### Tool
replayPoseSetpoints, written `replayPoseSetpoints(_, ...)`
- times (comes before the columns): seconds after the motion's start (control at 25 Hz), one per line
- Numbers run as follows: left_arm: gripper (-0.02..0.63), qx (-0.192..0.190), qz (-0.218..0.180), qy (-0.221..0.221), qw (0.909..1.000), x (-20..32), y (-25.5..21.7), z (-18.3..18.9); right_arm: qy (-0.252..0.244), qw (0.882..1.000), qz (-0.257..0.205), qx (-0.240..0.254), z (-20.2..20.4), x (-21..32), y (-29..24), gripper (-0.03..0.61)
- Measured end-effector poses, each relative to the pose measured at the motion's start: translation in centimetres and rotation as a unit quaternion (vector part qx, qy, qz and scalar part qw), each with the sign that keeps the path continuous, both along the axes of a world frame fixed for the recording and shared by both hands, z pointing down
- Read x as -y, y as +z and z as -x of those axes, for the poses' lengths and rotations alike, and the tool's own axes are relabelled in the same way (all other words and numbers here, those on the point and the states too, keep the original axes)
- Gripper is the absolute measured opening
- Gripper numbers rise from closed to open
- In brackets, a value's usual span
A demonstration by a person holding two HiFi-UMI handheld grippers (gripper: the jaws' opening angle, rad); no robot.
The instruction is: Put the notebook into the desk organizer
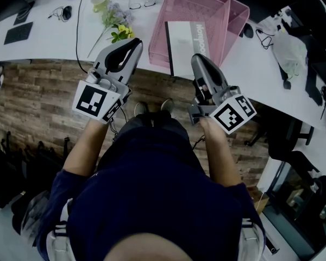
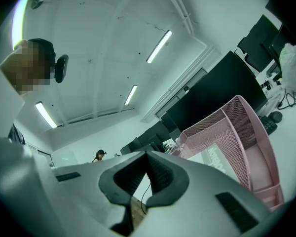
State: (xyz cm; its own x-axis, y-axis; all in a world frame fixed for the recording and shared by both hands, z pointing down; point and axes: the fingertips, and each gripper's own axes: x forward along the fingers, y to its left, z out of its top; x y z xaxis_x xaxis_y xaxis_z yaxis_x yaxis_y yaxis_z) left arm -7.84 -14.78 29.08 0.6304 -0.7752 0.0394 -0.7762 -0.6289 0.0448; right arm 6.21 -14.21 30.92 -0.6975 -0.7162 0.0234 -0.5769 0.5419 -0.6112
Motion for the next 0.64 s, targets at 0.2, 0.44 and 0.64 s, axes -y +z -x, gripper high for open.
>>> replayPoseSetpoints(0.2,0.043,0.000,0.000,0.000,1.0000,0.07,0.02,-0.12,0.000,1.000,0.001,-0.004,-0.13,0.00,0.16,0.005)
replayPoseSetpoints(0.44,0.043,0.000,0.003,-0.002,1.0000,0.09,0.21,-0.27,0.002,1.000,0.003,-0.006,-0.41,-0.04,0.38,0.005)
replayPoseSetpoints(0.64,0.043,0.000,0.004,-0.003,1.0000,0.12,0.37,-0.31,0.003,1.000,0.004,-0.005,-0.54,-0.06,0.64,0.005)
